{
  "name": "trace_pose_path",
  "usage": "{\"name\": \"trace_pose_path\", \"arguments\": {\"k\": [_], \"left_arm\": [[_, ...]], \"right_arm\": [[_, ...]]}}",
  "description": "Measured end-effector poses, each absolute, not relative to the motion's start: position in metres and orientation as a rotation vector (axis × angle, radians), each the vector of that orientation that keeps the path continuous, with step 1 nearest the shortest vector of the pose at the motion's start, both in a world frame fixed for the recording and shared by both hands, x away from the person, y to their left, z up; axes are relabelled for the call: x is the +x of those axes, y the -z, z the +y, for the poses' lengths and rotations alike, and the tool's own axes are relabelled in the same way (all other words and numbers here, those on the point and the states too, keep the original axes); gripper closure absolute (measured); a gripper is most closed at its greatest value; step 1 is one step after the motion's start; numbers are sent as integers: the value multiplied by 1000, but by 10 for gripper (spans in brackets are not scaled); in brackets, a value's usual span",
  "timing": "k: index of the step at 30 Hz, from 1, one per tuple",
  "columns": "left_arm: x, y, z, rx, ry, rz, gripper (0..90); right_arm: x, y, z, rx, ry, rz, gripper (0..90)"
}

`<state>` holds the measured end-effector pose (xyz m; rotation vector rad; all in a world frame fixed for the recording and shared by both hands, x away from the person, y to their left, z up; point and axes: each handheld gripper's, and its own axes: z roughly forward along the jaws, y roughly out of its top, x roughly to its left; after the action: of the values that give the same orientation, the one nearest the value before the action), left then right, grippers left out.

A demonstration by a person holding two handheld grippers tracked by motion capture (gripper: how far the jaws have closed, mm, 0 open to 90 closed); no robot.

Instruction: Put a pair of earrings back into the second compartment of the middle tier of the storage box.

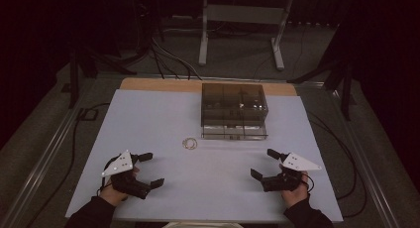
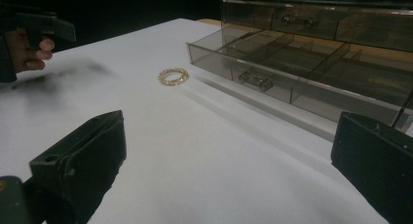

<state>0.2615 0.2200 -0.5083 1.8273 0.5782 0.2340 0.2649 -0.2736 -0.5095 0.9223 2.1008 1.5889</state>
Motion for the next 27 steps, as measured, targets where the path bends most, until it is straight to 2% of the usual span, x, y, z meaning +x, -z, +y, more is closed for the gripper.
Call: {"name": "trace_pose_path", "arguments": {"k": [18,27], "left_arm": [[261,505,219,1861,-266,598,5],[261,499,211,1880,-237,572,5]], "right_arm": [[267,514,-265,881,-1529,2207,0],[264,508,-264,901,-1541,2175,0]]}}
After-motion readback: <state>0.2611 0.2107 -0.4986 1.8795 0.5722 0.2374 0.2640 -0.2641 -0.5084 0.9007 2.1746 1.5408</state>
